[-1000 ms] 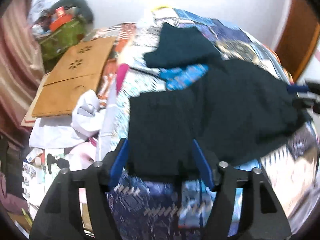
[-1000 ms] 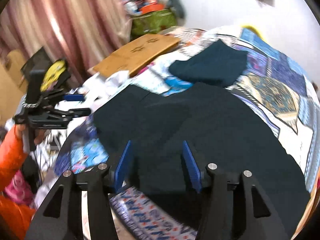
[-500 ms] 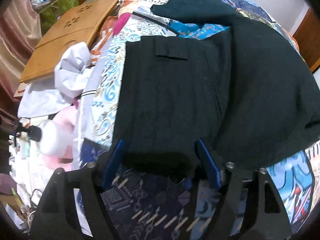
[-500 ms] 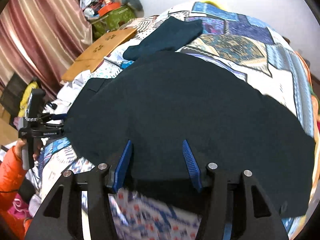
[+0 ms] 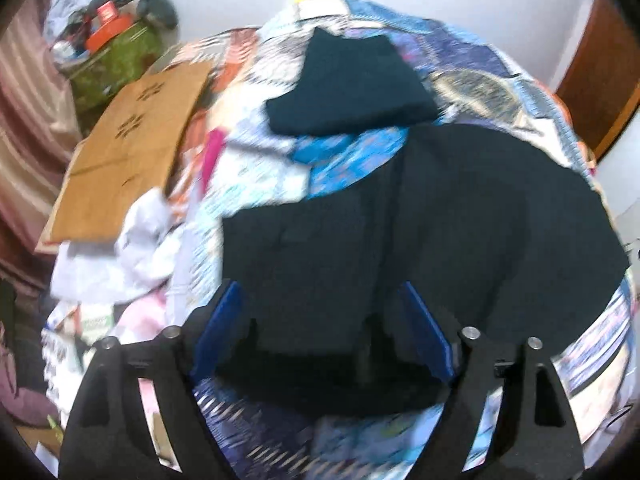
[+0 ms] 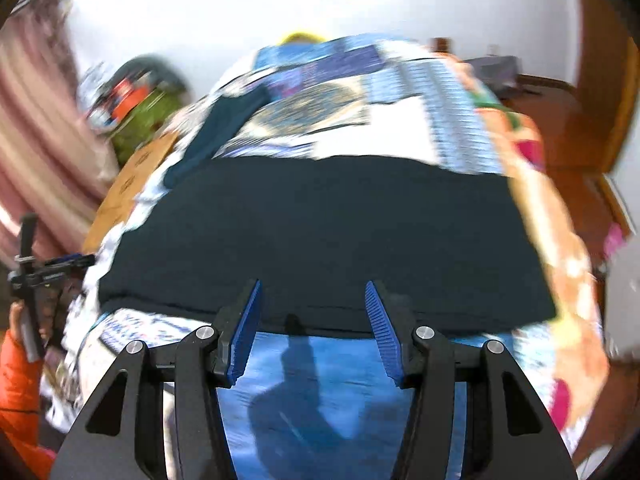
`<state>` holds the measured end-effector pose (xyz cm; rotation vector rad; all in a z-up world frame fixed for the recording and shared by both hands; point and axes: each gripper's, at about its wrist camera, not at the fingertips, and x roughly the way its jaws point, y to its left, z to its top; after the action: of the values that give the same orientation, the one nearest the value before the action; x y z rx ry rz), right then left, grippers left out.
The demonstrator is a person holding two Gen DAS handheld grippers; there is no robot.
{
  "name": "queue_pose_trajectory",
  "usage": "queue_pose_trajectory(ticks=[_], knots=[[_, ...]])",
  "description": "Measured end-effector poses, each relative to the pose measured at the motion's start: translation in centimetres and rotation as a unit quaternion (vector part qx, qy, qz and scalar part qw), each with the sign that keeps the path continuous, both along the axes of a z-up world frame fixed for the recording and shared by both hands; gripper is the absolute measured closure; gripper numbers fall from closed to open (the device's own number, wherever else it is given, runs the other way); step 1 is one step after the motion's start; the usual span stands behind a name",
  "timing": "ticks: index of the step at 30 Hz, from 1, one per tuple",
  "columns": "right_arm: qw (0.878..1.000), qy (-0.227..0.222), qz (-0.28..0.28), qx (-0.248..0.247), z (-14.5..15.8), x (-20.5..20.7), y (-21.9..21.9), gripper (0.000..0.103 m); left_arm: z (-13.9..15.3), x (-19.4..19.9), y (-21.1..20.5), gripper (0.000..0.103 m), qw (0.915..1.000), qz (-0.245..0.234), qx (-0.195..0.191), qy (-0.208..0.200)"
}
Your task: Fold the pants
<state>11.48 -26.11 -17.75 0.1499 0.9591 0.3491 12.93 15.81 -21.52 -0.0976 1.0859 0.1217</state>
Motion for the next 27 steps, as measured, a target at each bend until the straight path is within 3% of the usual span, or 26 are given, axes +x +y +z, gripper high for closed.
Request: queue_pose_trajectory(ticks=[3,6,7,10,12,15,18,21,27], knots=[[0.999,-0.004,-0.038,0.003,-0.1,-0.7,-2.6,0.054,-0.9,2.6,-2.7,0.017,0.9994,-0.029,-0.004,0.017],[0.997,0.003,-0.079,0.022,-1.0,-1.4,-5.2,0.039,-2.3,4.9,-6.9,0.017,0.9966,-0.073,0.007,0.038],[0.996,0.004,-0.09,0.026,-1.2,-1.6,-5.8,0.039,-2.7,5.6,-8.6,0.017,0.9953,-0.085,0.019,0.041],[0.991,0.017,-0.123,0.039,-2.4,-1.9,-7.9,0.039,-2.2,7.2,-12.8,0.017,0.9896,-0.099,0.105,0.003],[0.988,0.025,-0.144,0.057,-3.1,-1.9,-9.4,0.039,-1.7,8.1,-15.0,0.017,0.9846,-0.126,0.121,-0.004],[0.983,0.037,-0.163,0.079,-3.9,-1.7,-10.6,0.039,-1.5,9.7,-18.3,0.017,0.9799,-0.172,0.1,-0.003],[0.979,0.046,-0.175,0.096,-4.8,-1.6,-11.4,0.039,-2.5,11.1,-21.7,0.017,0.9741,-0.219,0.047,0.033],[0.978,0.033,-0.184,0.094,-4.6,-1.9,-12.1,0.039,-3.1,12.4,-25.3,0.017,0.968,-0.245,0.028,0.046],[0.987,0.002,-0.149,0.065,-3.3,-0.1,-12.7,0.041,-2.1,13.1,-28.7,0.017,0.9598,-0.277,0.005,0.042]])
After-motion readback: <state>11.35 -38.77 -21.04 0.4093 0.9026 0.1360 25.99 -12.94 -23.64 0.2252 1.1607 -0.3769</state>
